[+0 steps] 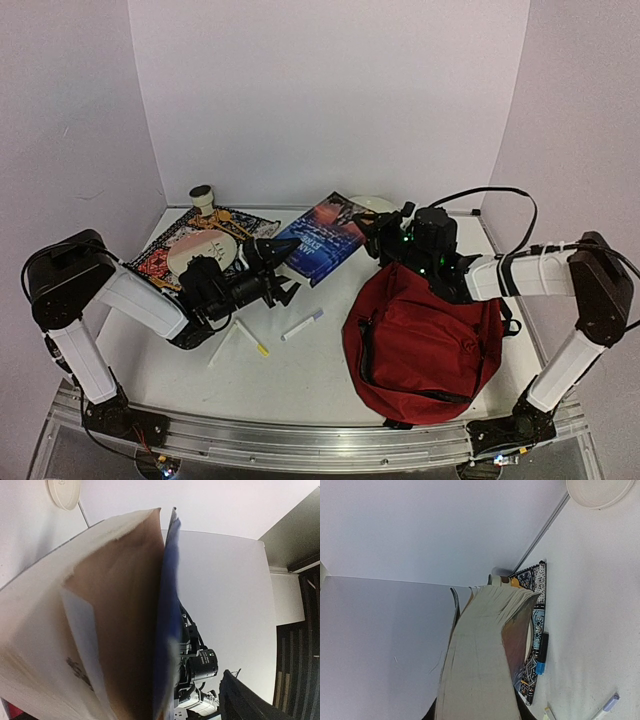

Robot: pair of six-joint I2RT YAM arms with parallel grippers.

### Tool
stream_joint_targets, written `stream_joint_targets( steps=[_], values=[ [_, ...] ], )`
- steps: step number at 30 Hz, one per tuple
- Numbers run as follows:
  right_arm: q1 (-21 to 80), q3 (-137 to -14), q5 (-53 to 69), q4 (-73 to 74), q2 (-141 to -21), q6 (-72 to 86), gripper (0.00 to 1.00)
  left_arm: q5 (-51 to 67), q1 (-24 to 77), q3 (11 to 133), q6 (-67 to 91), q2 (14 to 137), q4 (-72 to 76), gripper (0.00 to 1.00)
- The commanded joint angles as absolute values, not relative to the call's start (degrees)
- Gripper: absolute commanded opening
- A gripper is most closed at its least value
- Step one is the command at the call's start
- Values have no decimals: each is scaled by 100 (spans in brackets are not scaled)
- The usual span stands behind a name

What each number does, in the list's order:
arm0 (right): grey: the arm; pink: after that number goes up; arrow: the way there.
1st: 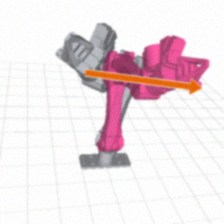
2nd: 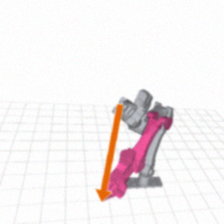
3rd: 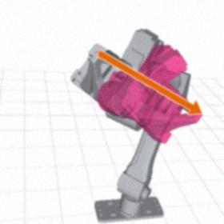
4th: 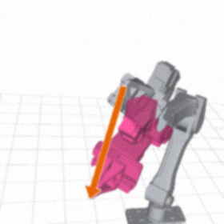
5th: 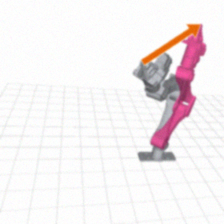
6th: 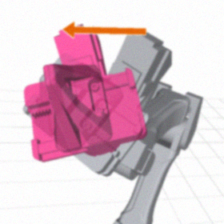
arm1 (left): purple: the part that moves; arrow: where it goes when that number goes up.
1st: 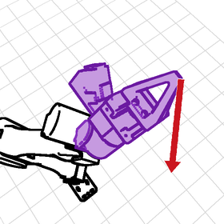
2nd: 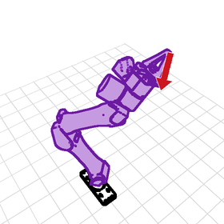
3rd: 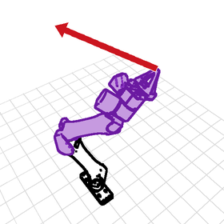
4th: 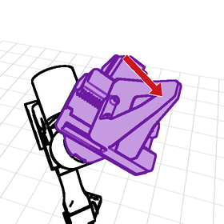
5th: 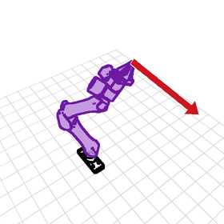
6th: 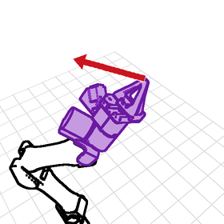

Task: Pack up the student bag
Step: Pass from the right arm to the left

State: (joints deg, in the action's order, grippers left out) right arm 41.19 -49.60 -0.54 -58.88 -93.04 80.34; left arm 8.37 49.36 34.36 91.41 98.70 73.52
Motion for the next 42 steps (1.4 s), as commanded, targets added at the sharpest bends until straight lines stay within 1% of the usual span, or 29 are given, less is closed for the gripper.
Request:
stream_joint_targets(
  steps=[1,8,15,18,24,26,28,31,35,37,39,40,42],
  values=[
    [4171,-4991,60,-7315,-8558,8214,0,385,4795,3402,9025,9653,7621,87],
    [4192,-4718,101,-7287,-8335,8092,0,421,4694,3534,8929,9646,7641,73],
    [4262,-4620,112,-7047,-8244,7938,0,591,4694,3752,8835,9728,7675,62],
    [4272,-4613,145,-6968,-8264,7884,0,678,4693,3815,8791,9716,7682,59],
    [4280,-4662,169,-6879,-8356,7809,0,894,4693,3959,8749,9701,7690,56],
    [4287,-4698,187,-6865,-8400,7802,0,931,4693,3980,8721,9679,7698,53],
    [4290,-4723,201,-6855,-8433,7789,0,916,4693,3964,8699,9650,7699,48],
    [4289,-4744,203,-6750,-8439,7680,0,835,4693,3876,8646,9562,7699,35],
    [4291,-4891,179,-5998,-8312,7231,1,742,4667,3697,8581,9441,7697,17],
    [4293,-4912,167,-5629,-8236,6967,7,730,4638,3617,8580,9392,7702,6],
    [4293,-4899,120,-5252,-8115,6706,16,742,4576,3534,8537,9348,7698,0],
    [4292,-4918,92,-4913,-8048,6519,23,737,4546,3478,8513,9305,7699,0],
    [4289,-5021,29,-4235,-7878,6050,32,717,4448,3309,8486,9227,7699,0]
  ],
)
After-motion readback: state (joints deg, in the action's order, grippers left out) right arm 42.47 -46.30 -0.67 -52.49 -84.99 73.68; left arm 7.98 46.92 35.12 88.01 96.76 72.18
